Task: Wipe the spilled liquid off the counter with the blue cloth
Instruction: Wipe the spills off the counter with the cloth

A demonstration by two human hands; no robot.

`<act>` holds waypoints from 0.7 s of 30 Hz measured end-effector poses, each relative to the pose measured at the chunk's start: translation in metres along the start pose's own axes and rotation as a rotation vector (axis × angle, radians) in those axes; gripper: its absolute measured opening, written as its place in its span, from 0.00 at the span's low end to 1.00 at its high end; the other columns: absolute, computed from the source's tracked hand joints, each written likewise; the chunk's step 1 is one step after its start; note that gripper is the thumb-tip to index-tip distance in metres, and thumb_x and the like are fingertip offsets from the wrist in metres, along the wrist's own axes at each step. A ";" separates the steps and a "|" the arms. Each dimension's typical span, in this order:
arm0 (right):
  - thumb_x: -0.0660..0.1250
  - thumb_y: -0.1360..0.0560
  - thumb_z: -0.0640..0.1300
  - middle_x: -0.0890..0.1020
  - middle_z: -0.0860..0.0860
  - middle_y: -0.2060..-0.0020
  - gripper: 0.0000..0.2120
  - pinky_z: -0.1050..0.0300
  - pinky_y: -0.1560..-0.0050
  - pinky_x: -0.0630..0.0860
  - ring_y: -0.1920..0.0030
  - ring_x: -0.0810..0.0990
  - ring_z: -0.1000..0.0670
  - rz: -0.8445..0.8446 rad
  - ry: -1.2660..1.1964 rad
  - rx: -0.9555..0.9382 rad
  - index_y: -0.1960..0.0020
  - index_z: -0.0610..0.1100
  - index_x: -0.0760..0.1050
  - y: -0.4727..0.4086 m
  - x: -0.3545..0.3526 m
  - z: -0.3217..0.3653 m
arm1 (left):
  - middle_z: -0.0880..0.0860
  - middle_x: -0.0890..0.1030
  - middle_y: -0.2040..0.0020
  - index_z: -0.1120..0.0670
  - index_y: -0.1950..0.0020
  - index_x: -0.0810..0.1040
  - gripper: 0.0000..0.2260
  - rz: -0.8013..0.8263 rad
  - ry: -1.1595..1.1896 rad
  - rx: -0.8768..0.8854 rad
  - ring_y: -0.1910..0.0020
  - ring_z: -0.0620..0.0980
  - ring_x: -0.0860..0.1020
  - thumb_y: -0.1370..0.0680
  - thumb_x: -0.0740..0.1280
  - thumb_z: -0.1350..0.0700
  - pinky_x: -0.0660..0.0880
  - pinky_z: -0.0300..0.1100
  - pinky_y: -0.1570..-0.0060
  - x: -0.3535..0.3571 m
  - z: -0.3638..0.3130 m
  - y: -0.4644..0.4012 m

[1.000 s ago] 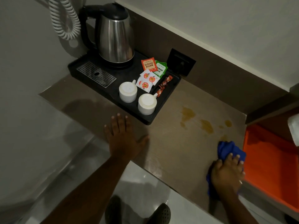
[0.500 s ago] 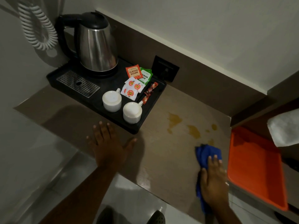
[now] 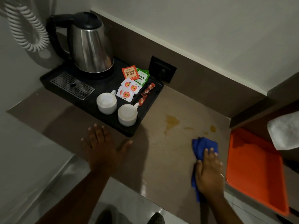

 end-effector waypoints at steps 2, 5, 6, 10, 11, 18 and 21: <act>0.51 0.19 0.49 0.54 0.41 0.23 0.27 0.42 0.25 0.48 0.23 0.51 0.41 -0.029 0.021 0.144 0.24 0.40 0.52 -0.030 -0.006 -0.021 | 0.67 0.57 0.23 0.65 0.24 0.58 0.53 -0.002 0.002 0.003 0.23 0.66 0.53 0.31 0.46 0.22 0.50 0.69 0.30 -0.001 -0.001 0.000; 0.50 0.20 0.50 0.53 0.39 0.23 0.28 0.40 0.25 0.48 0.24 0.50 0.38 -0.048 0.020 0.325 0.24 0.38 0.50 -0.076 -0.013 -0.017 | 0.67 0.56 0.22 0.64 0.24 0.57 0.54 0.006 0.004 -0.008 0.23 0.66 0.53 0.32 0.46 0.21 0.49 0.68 0.29 0.000 -0.001 -0.001; 0.49 0.20 0.51 0.52 0.39 0.23 0.29 0.40 0.25 0.47 0.24 0.49 0.38 -0.046 0.018 0.342 0.24 0.38 0.50 -0.088 -0.011 -0.007 | 0.67 0.56 0.22 0.64 0.23 0.57 0.54 0.003 0.004 -0.014 0.23 0.66 0.52 0.32 0.46 0.21 0.49 0.68 0.29 -0.001 -0.001 -0.002; 0.48 0.20 0.51 0.51 0.43 0.22 0.28 0.47 0.26 0.41 0.23 0.48 0.43 -0.010 0.013 -0.017 0.23 0.41 0.50 -0.089 0.010 0.064 | 0.65 0.53 0.21 0.61 0.22 0.54 0.54 0.019 -0.023 -0.026 0.22 0.64 0.49 0.33 0.43 0.21 0.47 0.67 0.28 0.001 0.001 -0.003; 0.48 0.20 0.52 0.51 0.45 0.22 0.28 0.48 0.27 0.40 0.23 0.47 0.45 0.011 0.023 -0.130 0.23 0.42 0.50 -0.077 0.013 0.072 | 0.65 0.52 0.21 0.61 0.22 0.53 0.54 0.021 -0.029 -0.029 0.22 0.64 0.49 0.33 0.43 0.20 0.46 0.66 0.28 0.001 0.002 -0.002; 0.50 0.19 0.49 0.55 0.40 0.23 0.27 0.43 0.24 0.49 0.23 0.51 0.41 -0.031 0.032 0.045 0.24 0.40 0.53 -0.077 -0.012 -0.024 | 0.65 0.54 0.21 0.61 0.23 0.54 0.53 0.022 -0.025 -0.042 0.22 0.64 0.50 0.31 0.46 0.21 0.48 0.68 0.28 0.004 0.004 -0.004; 0.48 0.20 0.50 0.53 0.39 0.23 0.28 0.41 0.25 0.49 0.24 0.51 0.38 -0.058 0.046 0.295 0.24 0.38 0.50 -0.100 -0.017 -0.010 | 0.64 0.53 0.21 0.61 0.22 0.53 0.53 0.023 -0.013 -0.044 0.22 0.64 0.49 0.32 0.47 0.21 0.47 0.68 0.27 0.005 0.004 -0.003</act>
Point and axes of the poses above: each hand's wrist, its own y-axis away from the middle knuckle, its own x-axis out of the palm, z = x × y, the point moved 9 cm from there along -y, towards the middle knuckle
